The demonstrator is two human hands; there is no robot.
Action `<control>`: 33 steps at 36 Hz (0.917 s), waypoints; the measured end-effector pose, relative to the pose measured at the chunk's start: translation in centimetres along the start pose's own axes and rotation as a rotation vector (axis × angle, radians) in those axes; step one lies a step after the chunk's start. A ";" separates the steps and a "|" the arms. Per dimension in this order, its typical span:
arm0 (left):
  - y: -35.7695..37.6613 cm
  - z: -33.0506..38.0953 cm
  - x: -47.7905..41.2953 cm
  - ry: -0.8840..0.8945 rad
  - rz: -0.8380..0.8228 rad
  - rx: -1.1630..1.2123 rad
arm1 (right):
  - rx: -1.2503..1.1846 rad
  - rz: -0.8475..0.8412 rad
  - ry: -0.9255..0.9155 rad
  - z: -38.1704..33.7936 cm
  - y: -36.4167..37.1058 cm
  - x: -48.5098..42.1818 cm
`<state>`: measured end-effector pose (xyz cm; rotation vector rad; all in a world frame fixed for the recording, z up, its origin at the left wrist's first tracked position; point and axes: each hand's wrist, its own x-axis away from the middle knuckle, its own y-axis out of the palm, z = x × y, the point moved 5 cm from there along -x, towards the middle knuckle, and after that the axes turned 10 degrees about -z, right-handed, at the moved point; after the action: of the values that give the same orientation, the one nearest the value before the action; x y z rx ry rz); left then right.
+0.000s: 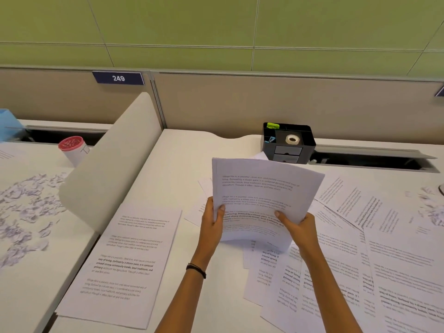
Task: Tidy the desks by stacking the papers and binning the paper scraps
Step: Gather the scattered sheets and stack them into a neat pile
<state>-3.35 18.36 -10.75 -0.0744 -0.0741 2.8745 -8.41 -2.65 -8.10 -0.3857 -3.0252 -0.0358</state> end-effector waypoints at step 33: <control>-22.0 -3.4 6.4 -0.248 0.456 -0.259 | -0.028 -0.339 0.270 6.4 18.2 1.3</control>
<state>-3.57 41.36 -13.13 0.2486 -0.5426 3.2928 -5.60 15.50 -14.16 0.1248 -2.7862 -0.1414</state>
